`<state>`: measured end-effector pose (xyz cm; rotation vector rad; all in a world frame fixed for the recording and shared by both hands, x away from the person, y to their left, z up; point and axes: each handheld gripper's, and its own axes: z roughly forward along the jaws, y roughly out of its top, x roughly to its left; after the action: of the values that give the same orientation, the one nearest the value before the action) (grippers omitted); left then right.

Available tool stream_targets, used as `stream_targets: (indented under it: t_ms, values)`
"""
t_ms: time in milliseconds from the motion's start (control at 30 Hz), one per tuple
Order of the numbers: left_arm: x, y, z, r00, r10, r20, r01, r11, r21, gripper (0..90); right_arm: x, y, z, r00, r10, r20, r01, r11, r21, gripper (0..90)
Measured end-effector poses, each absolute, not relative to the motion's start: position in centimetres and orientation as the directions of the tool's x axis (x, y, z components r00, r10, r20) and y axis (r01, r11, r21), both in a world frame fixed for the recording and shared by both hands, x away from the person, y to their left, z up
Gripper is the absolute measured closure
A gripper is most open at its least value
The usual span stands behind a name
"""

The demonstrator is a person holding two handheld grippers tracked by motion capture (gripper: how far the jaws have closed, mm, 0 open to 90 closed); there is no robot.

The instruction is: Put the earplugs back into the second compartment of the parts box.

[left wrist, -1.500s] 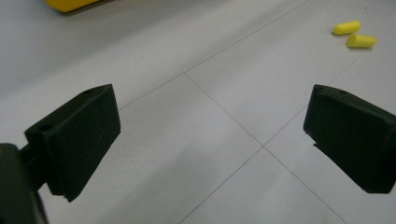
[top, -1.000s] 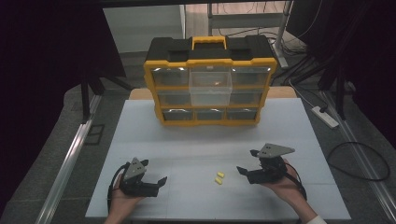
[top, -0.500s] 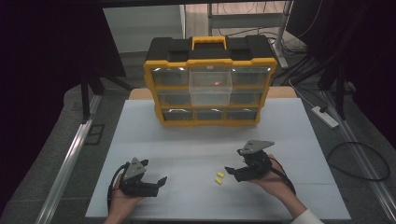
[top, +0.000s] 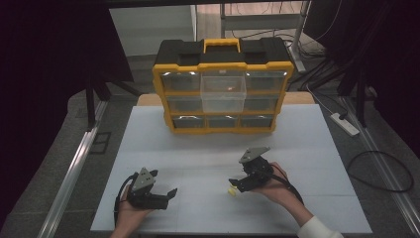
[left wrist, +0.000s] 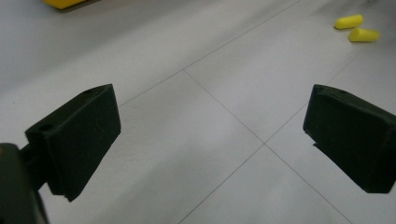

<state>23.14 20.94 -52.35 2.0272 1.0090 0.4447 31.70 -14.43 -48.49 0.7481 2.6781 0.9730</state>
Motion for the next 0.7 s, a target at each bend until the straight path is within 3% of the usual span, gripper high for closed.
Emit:
stream_targets:
  t_ms: [233,600,700]
  values:
    - [23.2,20.8,-52.4,0.621,0.783,-0.037,0.5,-0.359,0.788,4.1,32.0,-13.9,-49.5,-0.853,0.522,-0.004,0.42,0.689,0.591,25.5]
    - [23.1,20.9,-52.4,0.624,0.781,-0.035,0.499,-0.364,0.786,4.1,32.4,-13.3,-50.9,-0.867,0.499,0.008,0.432,0.742,0.513,43.3]
    - [23.1,20.9,-52.4,0.624,0.781,-0.034,0.499,-0.364,0.787,4.1,32.3,-13.1,-51.0,-0.872,0.489,0.0,0.424,0.756,0.499,51.8]
